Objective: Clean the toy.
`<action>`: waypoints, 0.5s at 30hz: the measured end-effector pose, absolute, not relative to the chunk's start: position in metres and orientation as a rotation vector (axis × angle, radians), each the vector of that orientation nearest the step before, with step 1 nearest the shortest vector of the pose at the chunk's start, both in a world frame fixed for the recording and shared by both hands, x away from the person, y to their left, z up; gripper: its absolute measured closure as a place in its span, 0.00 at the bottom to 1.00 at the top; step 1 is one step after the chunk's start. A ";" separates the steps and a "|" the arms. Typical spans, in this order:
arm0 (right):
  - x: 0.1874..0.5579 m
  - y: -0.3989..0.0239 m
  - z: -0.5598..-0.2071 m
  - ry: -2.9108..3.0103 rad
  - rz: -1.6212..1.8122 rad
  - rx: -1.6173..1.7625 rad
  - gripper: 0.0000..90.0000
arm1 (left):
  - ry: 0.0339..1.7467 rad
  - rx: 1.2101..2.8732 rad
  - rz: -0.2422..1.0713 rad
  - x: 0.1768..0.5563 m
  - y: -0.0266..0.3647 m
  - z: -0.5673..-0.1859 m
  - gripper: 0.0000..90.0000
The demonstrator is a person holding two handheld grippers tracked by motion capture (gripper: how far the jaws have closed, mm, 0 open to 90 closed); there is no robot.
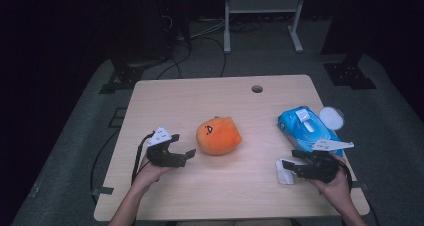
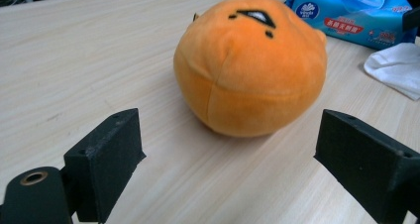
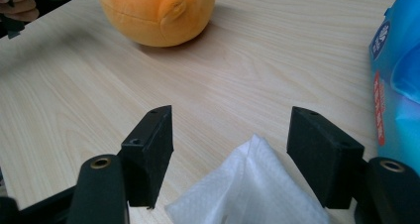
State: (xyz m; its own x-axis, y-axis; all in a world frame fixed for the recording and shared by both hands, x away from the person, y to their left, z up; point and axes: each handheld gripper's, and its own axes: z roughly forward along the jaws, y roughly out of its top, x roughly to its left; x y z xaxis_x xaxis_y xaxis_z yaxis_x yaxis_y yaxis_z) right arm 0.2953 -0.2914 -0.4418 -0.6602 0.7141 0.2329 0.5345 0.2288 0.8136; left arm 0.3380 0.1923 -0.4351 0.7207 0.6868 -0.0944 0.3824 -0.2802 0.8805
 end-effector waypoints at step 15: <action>0.294 -0.289 -0.443 2.317 1.391 1.187 0.37 | 0.845 1.901 0.361 0.313 0.206 -0.452 0.12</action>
State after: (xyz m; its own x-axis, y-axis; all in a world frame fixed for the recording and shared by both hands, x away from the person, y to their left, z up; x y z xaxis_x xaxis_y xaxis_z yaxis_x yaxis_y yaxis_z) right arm 0.2943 -0.2889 -0.4430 -0.6613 0.7148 0.2273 0.5367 0.2393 0.8091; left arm 0.3132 0.2058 -0.4520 0.7135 0.6920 -0.1101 0.3990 -0.2721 0.8756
